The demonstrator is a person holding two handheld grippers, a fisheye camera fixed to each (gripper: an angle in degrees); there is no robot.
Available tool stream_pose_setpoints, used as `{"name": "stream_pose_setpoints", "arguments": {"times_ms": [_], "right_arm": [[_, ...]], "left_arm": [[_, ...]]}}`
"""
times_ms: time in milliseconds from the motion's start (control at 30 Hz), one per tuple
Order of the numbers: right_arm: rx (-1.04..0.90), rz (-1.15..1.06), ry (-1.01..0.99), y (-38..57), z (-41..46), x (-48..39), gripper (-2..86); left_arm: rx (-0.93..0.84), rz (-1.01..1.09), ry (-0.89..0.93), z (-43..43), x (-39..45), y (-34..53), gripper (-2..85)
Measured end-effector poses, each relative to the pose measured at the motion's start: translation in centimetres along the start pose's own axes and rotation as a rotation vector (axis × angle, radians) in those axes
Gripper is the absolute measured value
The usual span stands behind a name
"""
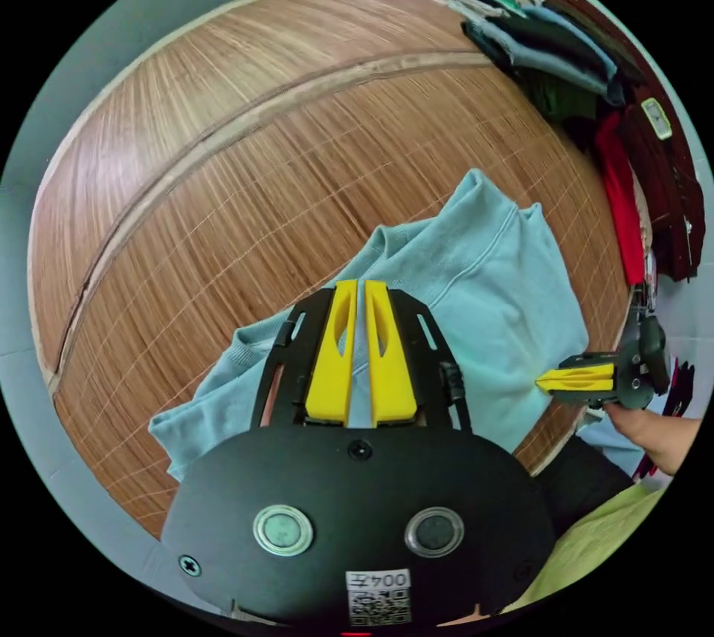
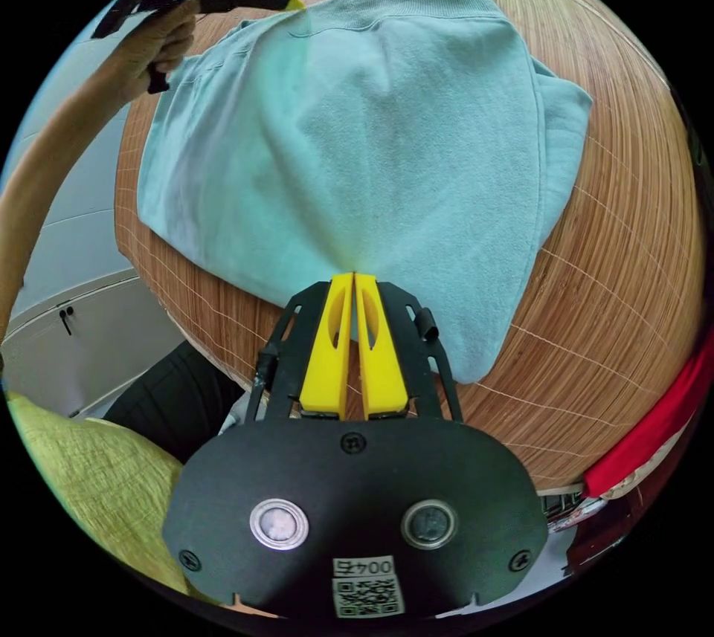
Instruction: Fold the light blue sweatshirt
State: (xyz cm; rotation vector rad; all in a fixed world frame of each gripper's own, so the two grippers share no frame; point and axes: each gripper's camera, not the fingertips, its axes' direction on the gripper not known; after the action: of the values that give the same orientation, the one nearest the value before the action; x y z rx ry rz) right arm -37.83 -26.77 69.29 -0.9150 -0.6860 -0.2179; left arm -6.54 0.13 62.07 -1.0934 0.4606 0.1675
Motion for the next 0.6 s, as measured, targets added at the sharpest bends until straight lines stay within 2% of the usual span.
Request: {"name": "stream_pose_setpoints", "arguments": {"times_ms": [67, 133, 267, 400, 467, 600], "right_arm": [[0.0, 0.008, 0.006, 0.0, 0.2, 0.0, -0.7], [0.004, 0.014, -0.001, 0.2, 0.3, 0.2, -0.7], [-0.004, 0.029, -0.028, 0.2, 0.5, 0.8, -0.7], [-0.015, 0.014, 0.015, 0.2, 0.8, -0.1, -0.6], [-0.031, 0.001, 0.065, 0.1, 1.0, -1.1, -0.6], [-0.051, 0.039, 0.097, 0.1, 1.4, -1.7, -0.5]], "left_arm": [[0.154, -0.03, -0.001, -2.9, 0.8, 0.9, 1.7], [0.192, 0.024, 0.038, -2.9, 2.5, -0.1, 1.5], [0.038, 0.15, 0.022, 2.5, 6.7, -4.4, 0.7], [-0.001, 0.075, 0.079, 3.7, 6.1, -4.9, 0.3], [0.092, 0.034, 0.142, 0.9, 4.6, -2.3, 0.2], [0.179, -0.086, 0.112, -3.2, 0.2, 5.3, 0.2]]}}
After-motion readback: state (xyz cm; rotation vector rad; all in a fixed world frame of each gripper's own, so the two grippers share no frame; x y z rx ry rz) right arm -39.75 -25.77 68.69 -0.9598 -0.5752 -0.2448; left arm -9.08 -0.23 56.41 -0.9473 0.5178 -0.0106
